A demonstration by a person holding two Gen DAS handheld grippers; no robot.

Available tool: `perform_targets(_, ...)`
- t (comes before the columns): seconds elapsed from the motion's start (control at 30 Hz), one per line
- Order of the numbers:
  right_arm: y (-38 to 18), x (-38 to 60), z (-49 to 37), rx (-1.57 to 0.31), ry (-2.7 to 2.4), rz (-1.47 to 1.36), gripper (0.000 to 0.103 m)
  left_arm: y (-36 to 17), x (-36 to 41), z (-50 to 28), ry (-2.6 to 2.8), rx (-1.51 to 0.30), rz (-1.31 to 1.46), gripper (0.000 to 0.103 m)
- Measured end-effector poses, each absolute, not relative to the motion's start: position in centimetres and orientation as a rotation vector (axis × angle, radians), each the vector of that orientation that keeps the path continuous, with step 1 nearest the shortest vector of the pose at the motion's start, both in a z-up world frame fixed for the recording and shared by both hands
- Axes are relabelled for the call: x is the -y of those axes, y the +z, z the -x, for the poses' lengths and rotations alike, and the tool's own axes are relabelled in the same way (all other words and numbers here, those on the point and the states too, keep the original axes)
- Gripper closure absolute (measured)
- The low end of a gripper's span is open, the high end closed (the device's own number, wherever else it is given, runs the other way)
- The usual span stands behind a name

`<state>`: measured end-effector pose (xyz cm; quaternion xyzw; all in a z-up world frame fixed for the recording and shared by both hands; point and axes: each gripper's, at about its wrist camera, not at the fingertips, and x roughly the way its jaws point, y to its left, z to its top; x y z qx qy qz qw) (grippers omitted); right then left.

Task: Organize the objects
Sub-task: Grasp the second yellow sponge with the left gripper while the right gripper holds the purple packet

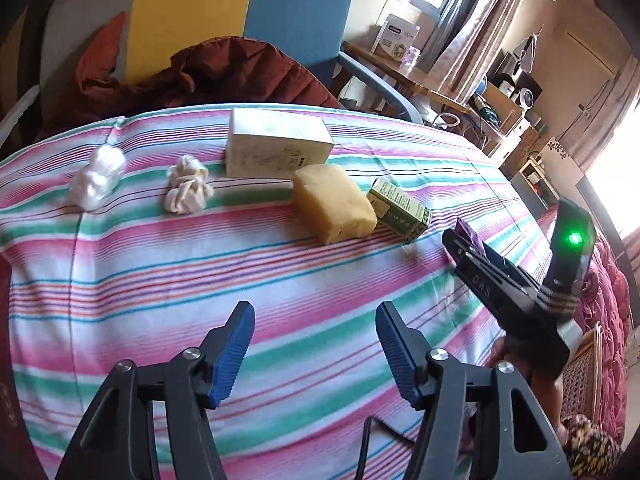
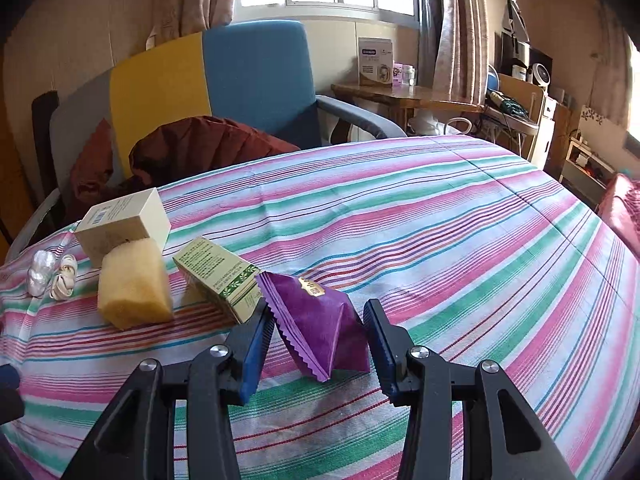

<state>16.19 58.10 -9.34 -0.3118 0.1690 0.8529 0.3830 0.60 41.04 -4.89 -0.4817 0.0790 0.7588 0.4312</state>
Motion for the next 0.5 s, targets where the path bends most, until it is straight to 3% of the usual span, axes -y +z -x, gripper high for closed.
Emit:
perform_targets(0.13, -9.6, -58.5, -16.3, -0.459, 2.164, 0.798, 0.056, -5.2, -45.6, 0.3, 1.917, -0.265, 1.187, 0.03)
perform_targets(0.5, -9.8, -58.7, -16.1, -0.472, 2.158, 0.802, 0.056, -8.0, -52.0, 2.8, 2.007, -0.351, 1.224, 0.024)
